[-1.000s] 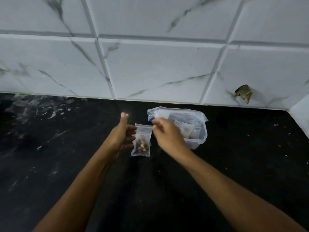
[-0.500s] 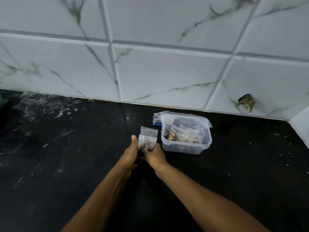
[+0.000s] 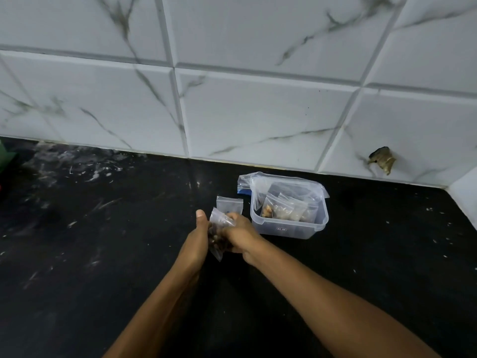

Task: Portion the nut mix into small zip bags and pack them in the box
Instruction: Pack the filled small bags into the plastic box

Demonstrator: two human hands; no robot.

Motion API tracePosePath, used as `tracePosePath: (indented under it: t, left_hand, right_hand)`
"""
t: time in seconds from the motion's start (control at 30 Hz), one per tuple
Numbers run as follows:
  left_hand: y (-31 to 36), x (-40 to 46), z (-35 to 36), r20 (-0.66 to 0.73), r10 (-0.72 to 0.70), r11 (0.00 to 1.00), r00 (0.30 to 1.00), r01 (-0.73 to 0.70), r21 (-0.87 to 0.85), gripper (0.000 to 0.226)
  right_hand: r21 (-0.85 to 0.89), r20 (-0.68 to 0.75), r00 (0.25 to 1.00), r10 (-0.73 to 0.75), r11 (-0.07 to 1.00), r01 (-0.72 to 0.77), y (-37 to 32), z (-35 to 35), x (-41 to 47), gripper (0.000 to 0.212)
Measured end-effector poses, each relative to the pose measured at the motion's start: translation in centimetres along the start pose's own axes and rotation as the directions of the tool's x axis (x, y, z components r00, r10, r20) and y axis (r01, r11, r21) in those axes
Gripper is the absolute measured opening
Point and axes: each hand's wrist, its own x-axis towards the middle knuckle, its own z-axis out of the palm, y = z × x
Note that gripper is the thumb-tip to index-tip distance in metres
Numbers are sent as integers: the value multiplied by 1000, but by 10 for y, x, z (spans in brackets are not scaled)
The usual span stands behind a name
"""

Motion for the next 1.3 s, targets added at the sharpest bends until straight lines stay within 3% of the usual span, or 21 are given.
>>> tracePosePath:
  t: [0.13, 0.2, 0.37, 0.47, 0.63, 0.83, 0.93, 1.07, 1.3]
  left_hand:
    - [31, -16, 8, 71, 148, 988, 986, -150, 24, 59]
    - [52, -22, 20, 119, 205, 977, 971, -210, 33, 68]
    - [94, -22, 61, 182, 278, 957, 943, -288, 27, 66]
    - [108, -13, 80, 210, 244, 966, 947, -256, 30, 53]
    - [112, 9, 95, 230, 112, 991, 967, -125, 42, 69]
    - [105, 34, 96, 255, -190, 977, 948, 209, -48, 91]
    - [106, 36, 101, 273, -266, 944, 925, 307, -120, 94]
    - [109, 35, 105, 270, -286, 929, 919, 335, -155, 91]
    - [100, 41, 98, 232, -175, 974, 957, 202, -99, 87]
  right_hand:
    - [-92, 36, 996, -81, 992, 84, -44, -37, -32, 15]
    - [-116, 18, 994, -111, 987, 112, -65, -58, -42, 16]
    - [-200, -19, 986, -163, 967, 156, -102, -113, -44, 23]
    - [-242, -33, 990, -134, 963, 122, -107, -138, -31, 27]
    - [-279, -36, 997, -63, 959, 51, -89, -155, 0, 26]
    - [-332, 20, 997, 79, 941, -68, -60, -147, 29, 24]
    - [-356, 71, 988, 137, 929, -103, -52, -142, 41, 25]
    - [-377, 80, 984, 158, 919, -117, -43, -135, 53, 27]
    - [-365, 22, 991, 132, 924, -115, -37, -134, 57, 26]
